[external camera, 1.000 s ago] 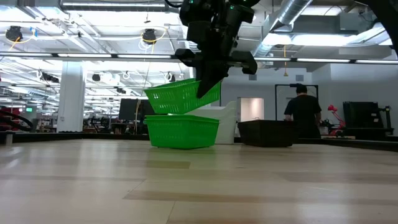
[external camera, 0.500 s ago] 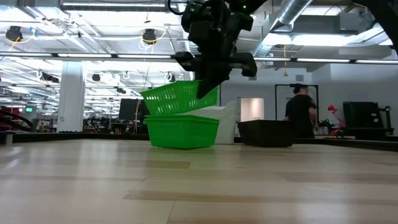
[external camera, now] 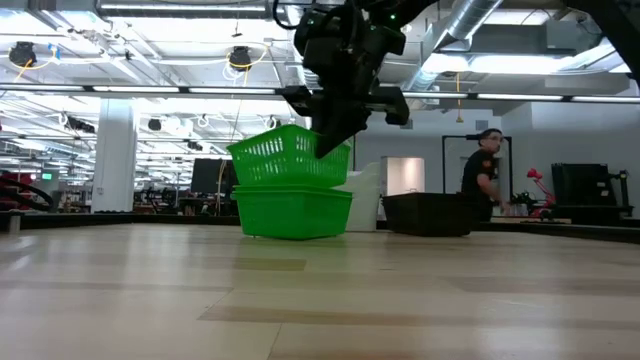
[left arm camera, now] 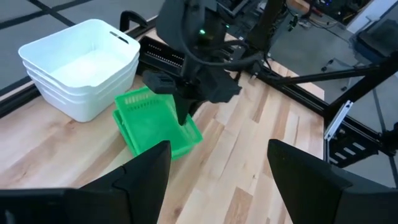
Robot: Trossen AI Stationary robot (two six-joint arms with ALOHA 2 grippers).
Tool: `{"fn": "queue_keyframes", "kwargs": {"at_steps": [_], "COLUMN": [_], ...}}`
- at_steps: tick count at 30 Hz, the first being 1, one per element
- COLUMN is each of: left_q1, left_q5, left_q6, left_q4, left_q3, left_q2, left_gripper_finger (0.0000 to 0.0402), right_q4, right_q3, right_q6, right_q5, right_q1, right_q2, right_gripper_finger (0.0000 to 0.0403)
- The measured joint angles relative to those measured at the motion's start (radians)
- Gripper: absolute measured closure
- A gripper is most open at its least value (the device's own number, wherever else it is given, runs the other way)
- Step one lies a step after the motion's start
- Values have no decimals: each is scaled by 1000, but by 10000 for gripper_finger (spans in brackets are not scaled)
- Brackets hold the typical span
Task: Stack baskets by color
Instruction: Stack the bottom green bin into the top green bin
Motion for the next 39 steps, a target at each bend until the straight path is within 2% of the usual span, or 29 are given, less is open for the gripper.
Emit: {"fn": "queue_keyframes", "kwargs": {"at_steps": [8,39], "left_q1": [0,0], "left_q5": [-1,-5], "left_q6": [6,40], "left_q4": [0,-1], "left_q3": [0,0], "left_q2": [0,0], "left_gripper_finger": [145,145], "right_q4": [-21,-10], "right_q3": [0,0], "right_q6": [-56,0], "right_q5": [55,53], "right_q1": [-14,11], "right_q2": [0,0], "right_gripper_finger": [343,343]}}
